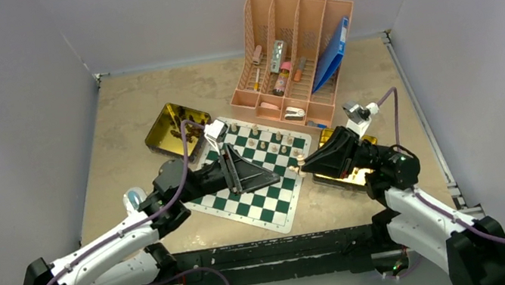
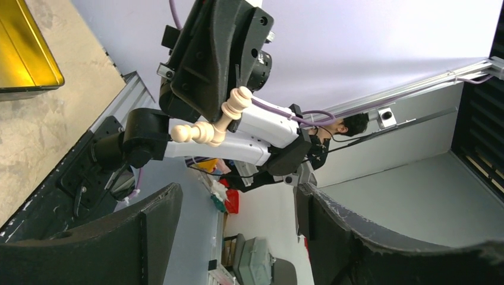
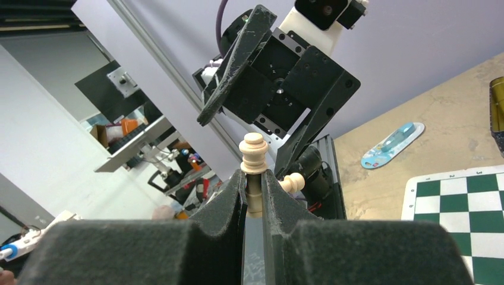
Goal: Set up the chess pieces on the board
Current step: Pick up the chess piece from the storage box.
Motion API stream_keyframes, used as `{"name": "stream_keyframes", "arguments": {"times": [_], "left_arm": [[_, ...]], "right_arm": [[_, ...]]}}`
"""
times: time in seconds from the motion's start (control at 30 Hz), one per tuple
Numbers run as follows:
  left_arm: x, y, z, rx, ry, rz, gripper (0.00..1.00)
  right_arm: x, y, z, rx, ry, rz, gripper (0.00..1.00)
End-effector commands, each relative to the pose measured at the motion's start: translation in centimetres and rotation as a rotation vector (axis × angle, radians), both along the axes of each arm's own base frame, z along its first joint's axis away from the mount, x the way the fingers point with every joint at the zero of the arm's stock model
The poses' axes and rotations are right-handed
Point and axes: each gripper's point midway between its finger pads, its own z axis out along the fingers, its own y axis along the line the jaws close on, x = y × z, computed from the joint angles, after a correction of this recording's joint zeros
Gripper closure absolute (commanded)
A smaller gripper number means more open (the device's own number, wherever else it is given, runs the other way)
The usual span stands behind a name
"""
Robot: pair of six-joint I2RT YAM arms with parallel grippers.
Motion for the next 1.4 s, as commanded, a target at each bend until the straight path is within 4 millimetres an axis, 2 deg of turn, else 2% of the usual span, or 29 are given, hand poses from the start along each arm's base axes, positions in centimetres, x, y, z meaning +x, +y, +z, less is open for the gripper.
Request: {"name": "stream_keyframes", "arguments": {"times": [0.0,0.2,0.47,0.67,0.83,1.0,1.23,1.37], "left_arm": [[-0.5,0.7,3.7,-0.087,-0.062,-0.001,0.29],[-0.4,0.0,3.4,-0.077,-0.051,-0.026,0.27],[0.1,-1.0,3.0,-0.082,-0.038,-0.044,0.24],[0.8,-1.5,2.9,-0.103,0.007,-0.029,0.25],[1.3,-1.3,3.3,-0.165,0.045,-0.009,0.32],[1.9,-1.8,2.8,-0.147,0.071,0.008,0.32],[2.4,-2.3,1.6,-0.124,0.120,0.011,0.26],[2.3,-2.7,1.8,-0.146,0.136,-0.018,0.30]], "right_arm": [[-4.5,-1.7,4.9,0.181,-0.389,-0.001,0.90],[-5.8,-2.4,6.0,0.248,-0.403,0.044,0.90],[-6.0,-2.5,5.9,0.266,-0.391,0.066,0.91],[-6.5,-2.8,6.3,0.279,-0.397,0.072,0.91],[-6.7,-2.8,6.3,0.278,-0.395,0.078,0.91],[-6.7,-2.9,6.5,0.290,-0.395,0.075,0.91],[-6.8,-2.9,6.6,0.292,-0.398,0.073,0.91],[-7.0,-3.0,6.7,0.296,-0.402,0.078,0.91]]}}
